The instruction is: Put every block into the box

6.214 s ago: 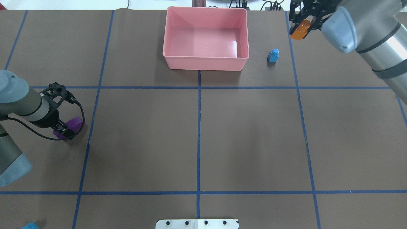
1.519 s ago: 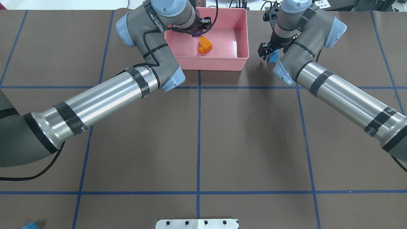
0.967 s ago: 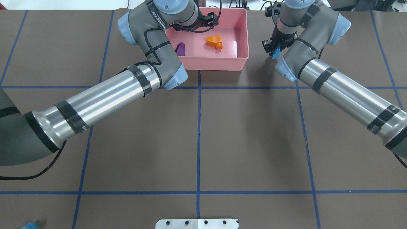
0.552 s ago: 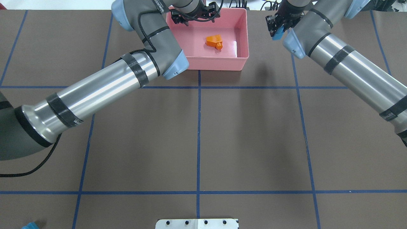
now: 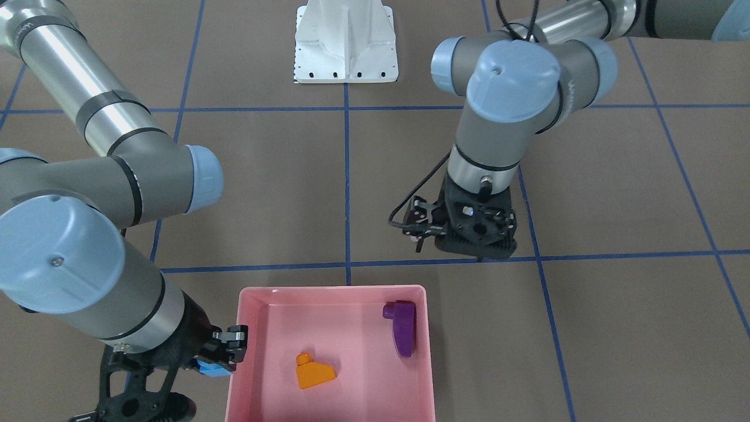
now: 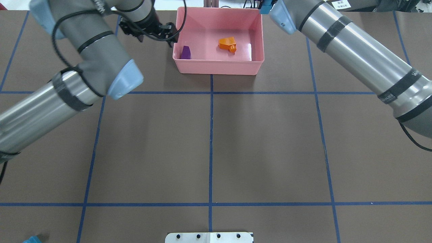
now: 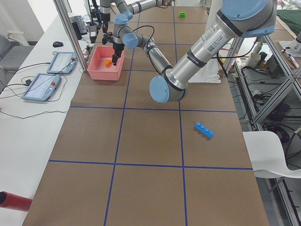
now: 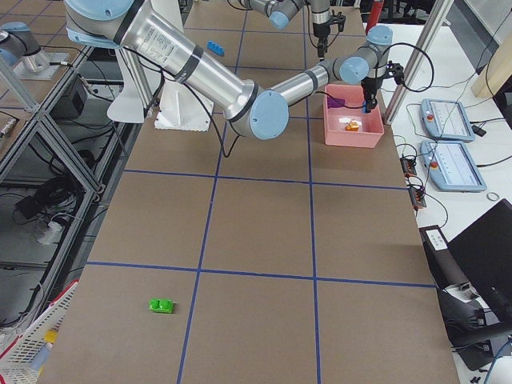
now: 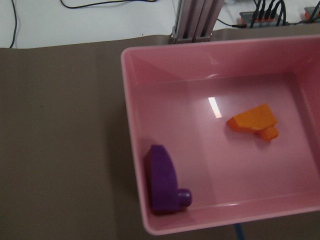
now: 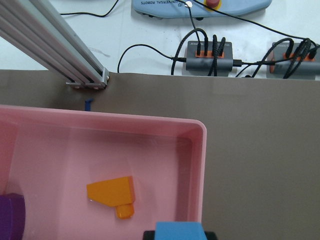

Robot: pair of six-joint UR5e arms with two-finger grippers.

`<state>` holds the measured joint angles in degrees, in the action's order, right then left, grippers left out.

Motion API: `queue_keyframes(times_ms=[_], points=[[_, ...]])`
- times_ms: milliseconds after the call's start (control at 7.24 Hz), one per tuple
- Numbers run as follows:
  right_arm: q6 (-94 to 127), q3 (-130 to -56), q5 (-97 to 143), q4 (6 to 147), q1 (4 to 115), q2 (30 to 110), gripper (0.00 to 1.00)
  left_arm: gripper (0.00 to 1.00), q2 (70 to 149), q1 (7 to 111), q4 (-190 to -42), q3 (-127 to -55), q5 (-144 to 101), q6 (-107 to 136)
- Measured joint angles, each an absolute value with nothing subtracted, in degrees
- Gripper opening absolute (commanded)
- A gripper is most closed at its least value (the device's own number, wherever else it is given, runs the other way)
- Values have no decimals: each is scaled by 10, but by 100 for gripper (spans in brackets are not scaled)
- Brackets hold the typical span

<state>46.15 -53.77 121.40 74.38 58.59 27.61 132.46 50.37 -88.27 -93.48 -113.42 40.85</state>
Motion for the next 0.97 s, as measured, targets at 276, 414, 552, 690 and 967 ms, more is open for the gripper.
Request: queue_keyframes(times_ms=[276,414,552,690,967], points=[[506,-475,1151,656,553,253,0,99,1124,505,-850,-1119,-1145,313],[524,-457,1115,621,534,250,0,99,1043,505,-848,-1177,-1162,284],[534,-448,1084,603,518,248,0,99,979,504,-850,-1216,-1178,270],[540,-444,1061,593,506,247,0,99,916,495,-870,-1243,-1184,268],[572,-440,1022,573,483,247,9,99,758,444,-1036,-1254,-1172,316]])
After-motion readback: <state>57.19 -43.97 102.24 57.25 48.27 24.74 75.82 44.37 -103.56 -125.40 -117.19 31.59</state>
